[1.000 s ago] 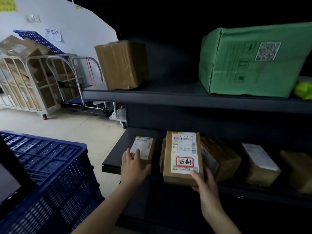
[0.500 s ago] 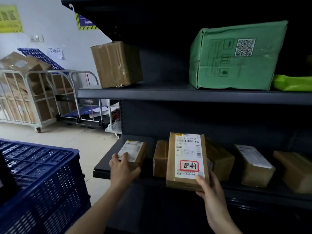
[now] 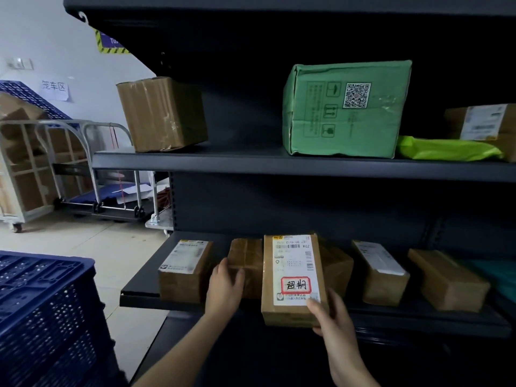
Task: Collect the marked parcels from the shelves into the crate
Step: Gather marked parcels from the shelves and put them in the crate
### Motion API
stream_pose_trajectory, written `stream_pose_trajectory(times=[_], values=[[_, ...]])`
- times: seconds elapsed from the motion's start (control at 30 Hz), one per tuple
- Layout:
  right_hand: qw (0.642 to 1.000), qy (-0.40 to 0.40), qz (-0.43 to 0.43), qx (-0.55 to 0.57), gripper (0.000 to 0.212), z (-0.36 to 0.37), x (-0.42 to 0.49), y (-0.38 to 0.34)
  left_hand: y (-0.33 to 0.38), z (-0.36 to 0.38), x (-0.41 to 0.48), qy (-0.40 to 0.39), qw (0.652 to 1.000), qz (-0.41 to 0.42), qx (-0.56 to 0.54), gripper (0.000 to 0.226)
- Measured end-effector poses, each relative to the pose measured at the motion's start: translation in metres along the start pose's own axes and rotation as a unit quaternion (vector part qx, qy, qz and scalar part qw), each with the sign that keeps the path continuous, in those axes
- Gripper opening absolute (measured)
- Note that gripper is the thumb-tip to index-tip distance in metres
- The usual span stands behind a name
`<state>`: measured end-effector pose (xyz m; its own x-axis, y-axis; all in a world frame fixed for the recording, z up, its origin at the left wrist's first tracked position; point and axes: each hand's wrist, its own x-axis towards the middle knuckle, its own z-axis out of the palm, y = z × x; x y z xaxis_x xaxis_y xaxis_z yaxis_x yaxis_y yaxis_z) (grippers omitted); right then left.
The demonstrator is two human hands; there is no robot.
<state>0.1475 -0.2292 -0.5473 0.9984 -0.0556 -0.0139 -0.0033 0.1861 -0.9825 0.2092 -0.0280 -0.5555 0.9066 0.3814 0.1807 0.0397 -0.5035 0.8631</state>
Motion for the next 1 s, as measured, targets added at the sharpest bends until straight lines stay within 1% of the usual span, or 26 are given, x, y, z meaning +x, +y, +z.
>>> stream_pose_trajectory(times=[0.1, 0.2, 0.3, 0.4, 0.47, 0.53, 0.6, 0.67, 0.77, 0.83, 0.9, 1.0], values=[[1.0, 0.013, 0.015, -0.008, 0.05, 0.005, 0.01, 0.008, -0.002, 0.004, 0.004, -0.01, 0.996, -0.052, -0.077, 0.068], [0.998, 0.039, 0.049, -0.02, 0.05, 0.008, 0.021, 0.017, -0.004, 0.006, 0.012, -0.027, 0.988, -0.089, -0.122, 0.066], [0.994, 0.048, 0.093, -0.013, 0.044, 0.01, 0.025, 0.02, -0.005, 0.003, 0.018, -0.043, 0.982, -0.102, -0.151, 0.059], [0.992, 0.045, 0.114, -0.017, 0.041, 0.01, 0.026, 0.026, -0.008, -0.004, 0.018, -0.041, 0.983, -0.089, -0.157, 0.059], [0.992, 0.035, 0.121, -0.023, 0.04, 0.013, 0.024, 0.032, -0.011, -0.009, 0.013, -0.02, 0.989, -0.064, -0.129, 0.06], [0.991, 0.021, 0.127, -0.027, 0.037, 0.019, 0.022, 0.036, -0.016, -0.016, 0.009, 0.021, 0.998, -0.034, -0.058, 0.061], [0.99, 0.015, 0.134, -0.03, 0.035, 0.023, 0.02, 0.039, -0.019, -0.022, 0.006, 0.051, 0.999, 0.002, 0.008, 0.06], [0.99, 0.021, 0.139, -0.032, 0.036, 0.021, 0.019, 0.04, -0.016, -0.024, 0.005, 0.062, 0.995, 0.05, 0.066, 0.055], [0.989, 0.042, 0.137, -0.029, 0.039, 0.009, 0.022, 0.037, -0.008, -0.012, 0.003, 0.03, 0.978, 0.11, 0.175, 0.048], [0.989, 0.052, 0.136, -0.03, 0.041, 0.002, 0.026, 0.034, -0.007, 0.002, -0.001, -0.001, 0.966, 0.132, 0.222, 0.044], [0.988, 0.057, 0.136, -0.036, 0.042, -0.001, 0.03, 0.031, -0.008, 0.01, -0.004, -0.016, 0.959, 0.15, 0.239, 0.042], [0.988, 0.056, 0.135, -0.041, 0.044, -0.002, 0.034, 0.031, -0.012, 0.01, -0.003, -0.019, 0.96, 0.175, 0.217, 0.042]])
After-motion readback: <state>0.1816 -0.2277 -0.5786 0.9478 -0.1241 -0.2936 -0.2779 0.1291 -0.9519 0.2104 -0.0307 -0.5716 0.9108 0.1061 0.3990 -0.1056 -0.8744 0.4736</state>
